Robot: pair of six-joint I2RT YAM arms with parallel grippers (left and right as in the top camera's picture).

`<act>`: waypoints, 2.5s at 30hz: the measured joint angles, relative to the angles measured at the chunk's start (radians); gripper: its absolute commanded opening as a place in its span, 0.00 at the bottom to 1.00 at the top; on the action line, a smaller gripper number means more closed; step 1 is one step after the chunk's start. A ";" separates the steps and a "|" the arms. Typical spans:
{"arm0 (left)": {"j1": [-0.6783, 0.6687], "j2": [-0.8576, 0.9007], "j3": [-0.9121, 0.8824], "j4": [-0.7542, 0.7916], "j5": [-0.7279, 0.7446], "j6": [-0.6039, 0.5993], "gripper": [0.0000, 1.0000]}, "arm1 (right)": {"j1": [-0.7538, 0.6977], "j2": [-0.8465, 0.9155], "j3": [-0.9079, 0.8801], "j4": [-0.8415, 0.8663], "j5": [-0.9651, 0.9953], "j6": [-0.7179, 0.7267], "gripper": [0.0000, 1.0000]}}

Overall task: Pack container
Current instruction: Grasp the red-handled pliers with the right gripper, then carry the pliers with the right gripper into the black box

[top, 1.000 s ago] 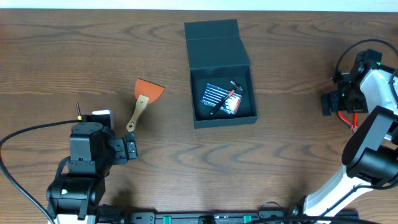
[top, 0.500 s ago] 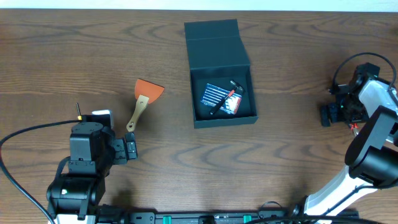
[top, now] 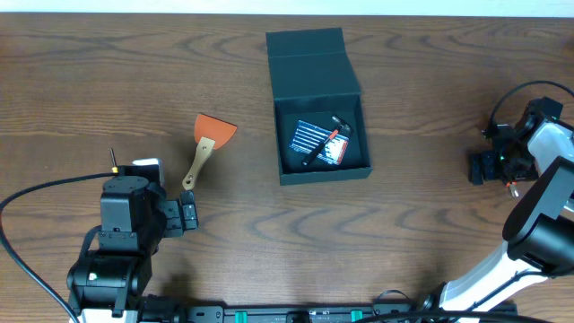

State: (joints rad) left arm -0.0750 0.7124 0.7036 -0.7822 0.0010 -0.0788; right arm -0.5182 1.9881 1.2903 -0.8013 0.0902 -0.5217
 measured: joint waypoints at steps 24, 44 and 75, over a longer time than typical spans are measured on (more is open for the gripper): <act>0.000 0.000 0.000 0.000 0.000 0.000 0.98 | 0.000 -0.016 -0.037 0.021 -0.049 0.008 0.23; 0.000 0.000 0.000 0.000 0.000 0.000 0.98 | 0.001 -0.016 -0.037 0.022 -0.040 0.032 0.01; 0.000 0.000 0.000 0.000 0.004 0.000 0.98 | 0.886 0.010 0.663 -0.452 -0.109 -0.193 0.01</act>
State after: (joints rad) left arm -0.0750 0.7124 0.7036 -0.7826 0.0048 -0.0792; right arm 0.3676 1.9984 1.9537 -1.2537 -0.0193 -0.7151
